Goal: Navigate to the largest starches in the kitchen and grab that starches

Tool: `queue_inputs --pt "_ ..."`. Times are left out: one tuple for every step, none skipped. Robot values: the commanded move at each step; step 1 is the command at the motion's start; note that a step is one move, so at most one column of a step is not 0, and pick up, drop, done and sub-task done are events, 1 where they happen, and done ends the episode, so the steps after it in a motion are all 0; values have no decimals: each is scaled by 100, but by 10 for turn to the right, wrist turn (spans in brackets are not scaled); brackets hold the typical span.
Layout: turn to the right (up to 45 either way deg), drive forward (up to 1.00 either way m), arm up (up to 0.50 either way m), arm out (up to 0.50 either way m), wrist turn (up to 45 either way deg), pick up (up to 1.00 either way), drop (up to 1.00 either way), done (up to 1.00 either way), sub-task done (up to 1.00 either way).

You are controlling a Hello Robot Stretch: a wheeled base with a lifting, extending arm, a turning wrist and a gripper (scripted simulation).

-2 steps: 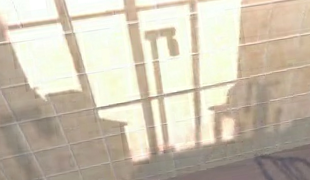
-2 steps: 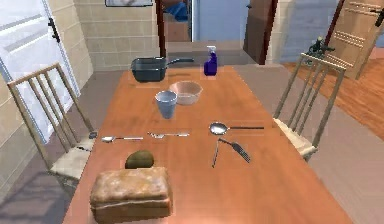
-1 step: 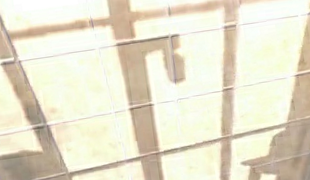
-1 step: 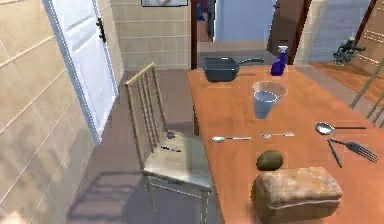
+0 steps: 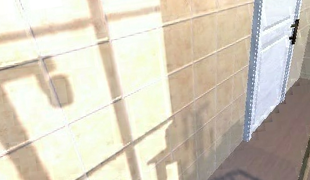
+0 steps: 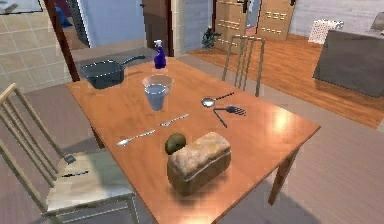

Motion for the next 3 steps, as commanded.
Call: queue_inputs --pt "0 0 50 0 0 0 0 0 0" --pt "0 0 38 0 0 0 0 0 0" --pt "0 0 0 14 0 0 0 0 0"
